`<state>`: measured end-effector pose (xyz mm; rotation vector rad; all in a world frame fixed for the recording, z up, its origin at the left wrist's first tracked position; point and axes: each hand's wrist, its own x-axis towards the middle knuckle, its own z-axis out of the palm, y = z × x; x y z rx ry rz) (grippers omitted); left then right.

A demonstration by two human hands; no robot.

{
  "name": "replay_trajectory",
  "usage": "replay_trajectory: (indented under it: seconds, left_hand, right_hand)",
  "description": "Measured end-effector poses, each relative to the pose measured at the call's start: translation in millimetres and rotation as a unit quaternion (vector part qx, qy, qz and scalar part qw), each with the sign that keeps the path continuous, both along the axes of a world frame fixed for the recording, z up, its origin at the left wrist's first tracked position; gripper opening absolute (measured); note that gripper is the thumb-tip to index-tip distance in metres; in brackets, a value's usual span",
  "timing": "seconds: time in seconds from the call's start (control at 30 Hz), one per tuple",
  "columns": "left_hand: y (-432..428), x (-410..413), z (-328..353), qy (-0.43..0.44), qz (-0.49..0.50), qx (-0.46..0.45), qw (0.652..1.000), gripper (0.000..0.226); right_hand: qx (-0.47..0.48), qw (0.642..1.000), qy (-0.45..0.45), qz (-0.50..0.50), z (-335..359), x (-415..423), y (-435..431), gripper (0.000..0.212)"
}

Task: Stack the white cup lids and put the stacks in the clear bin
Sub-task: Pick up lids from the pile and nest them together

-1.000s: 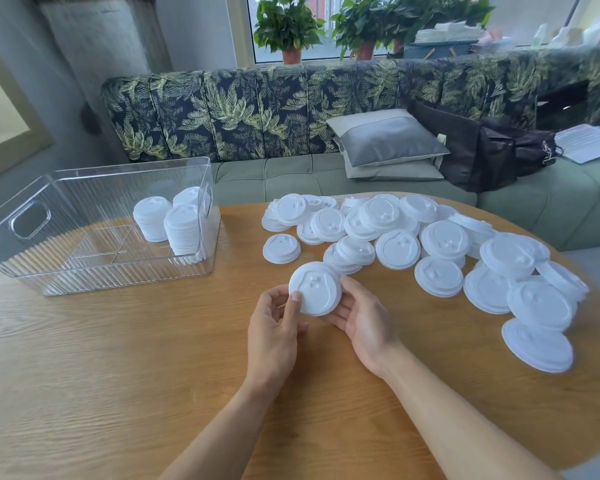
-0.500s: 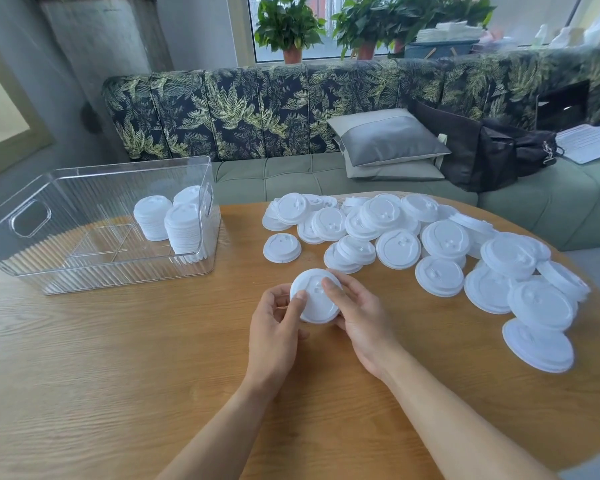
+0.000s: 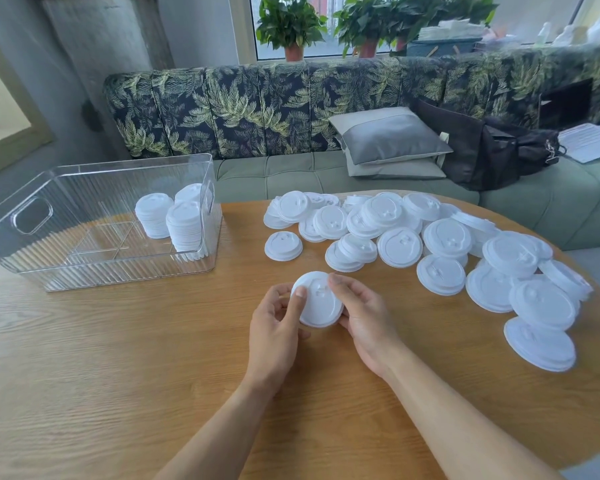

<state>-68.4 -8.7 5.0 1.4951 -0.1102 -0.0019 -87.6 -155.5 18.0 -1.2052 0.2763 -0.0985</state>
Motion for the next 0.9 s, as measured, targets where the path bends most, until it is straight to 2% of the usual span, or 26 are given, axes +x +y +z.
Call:
replay_trajectory:
  seconds: [0.23,0.47,0.73,0.83,0.9]
  left_hand:
    - [-1.2,-1.0,2.3,0.001,0.003,0.003,1.0,0.026]
    - [1.7,2.0,1.0,0.005,-0.021,0.005,1.0,0.017]
    - [2.9,3.2,0.3,0.016,0.022,-0.01,1.0,0.022]
    - [3.9,3.3,1.4,0.027,0.022,-0.016,0.999,0.034]
    - [4.5,3.5,0.8,0.029,0.015,-0.015,0.999,0.031]
  right_hand:
    - [-0.009,1.0,0.002,0.001,-0.9,-0.4,0.8,0.021]
    - [-0.035,0.999,-0.001,-0.006,-0.9,-0.8,2.7,0.021]
    - [-0.042,0.999,-0.004,0.034,1.4,-1.4,2.0,0.046]
    - [-0.028,0.999,-0.001,0.032,0.2,-1.6,-0.5,0.037]
    - [-0.017,1.0,0.001,0.027,-0.8,-1.7,-1.7,0.027]
